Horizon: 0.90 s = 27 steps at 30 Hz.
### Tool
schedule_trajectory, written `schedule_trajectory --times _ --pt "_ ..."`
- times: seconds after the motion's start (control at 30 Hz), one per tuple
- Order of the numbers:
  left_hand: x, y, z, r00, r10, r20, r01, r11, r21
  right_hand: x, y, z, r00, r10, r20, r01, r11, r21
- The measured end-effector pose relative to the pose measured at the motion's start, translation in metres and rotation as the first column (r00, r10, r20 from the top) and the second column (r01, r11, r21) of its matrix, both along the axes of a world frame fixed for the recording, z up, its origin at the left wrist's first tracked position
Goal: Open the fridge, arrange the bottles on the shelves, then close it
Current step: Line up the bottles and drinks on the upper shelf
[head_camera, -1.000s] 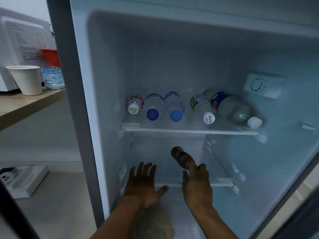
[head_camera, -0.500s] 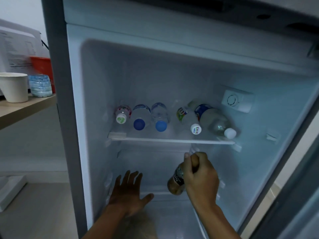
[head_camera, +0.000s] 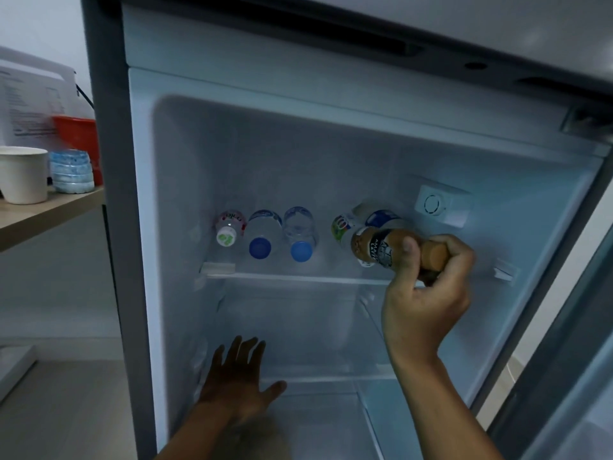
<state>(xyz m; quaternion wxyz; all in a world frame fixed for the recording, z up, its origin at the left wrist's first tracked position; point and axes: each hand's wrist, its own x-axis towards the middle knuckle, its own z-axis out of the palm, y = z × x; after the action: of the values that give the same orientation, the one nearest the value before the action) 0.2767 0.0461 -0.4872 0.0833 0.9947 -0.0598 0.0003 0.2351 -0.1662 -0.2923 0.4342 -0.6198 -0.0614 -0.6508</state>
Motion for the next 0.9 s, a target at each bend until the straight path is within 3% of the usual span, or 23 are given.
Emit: schedule_trajectory --times 0.27,0.4,0.5,0.6,0.77,0.9 --pt "-0.001 0.0 0.0 1.0 0.0 0.008 0.0 1.0 -0.007 0.002 0.011 -0.013 0.998 0.056 -0.003 -0.056 0.993 -0.102" --pt "-0.001 0.0 0.0 1.0 0.008 0.01 -0.008 1.0 0.004 0.013 0.017 -0.022 0.972 0.131 -0.198 -0.166 0.97 -0.176" --pt "-0.001 -0.001 0.001 1.0 0.01 0.009 -0.01 1.0 0.006 0.024 0.019 -0.033 0.903 0.108 -0.415 -0.225 0.943 -0.244" --pt "-0.002 0.0 0.0 1.0 0.003 -0.002 -0.003 1.0 0.007 0.028 0.02 -0.042 0.853 0.059 -0.518 -0.243 0.924 -0.295" --pt "-0.001 0.0 0.001 1.0 0.004 0.003 -0.004 1.0 -0.005 0.032 0.021 -0.041 0.885 0.036 -0.465 -0.209 0.922 -0.326" --pt "-0.001 0.001 0.0 1.0 0.003 -0.004 -0.003 1.0 -0.007 0.035 0.024 -0.037 0.874 0.082 -0.479 -0.232 0.936 -0.263"
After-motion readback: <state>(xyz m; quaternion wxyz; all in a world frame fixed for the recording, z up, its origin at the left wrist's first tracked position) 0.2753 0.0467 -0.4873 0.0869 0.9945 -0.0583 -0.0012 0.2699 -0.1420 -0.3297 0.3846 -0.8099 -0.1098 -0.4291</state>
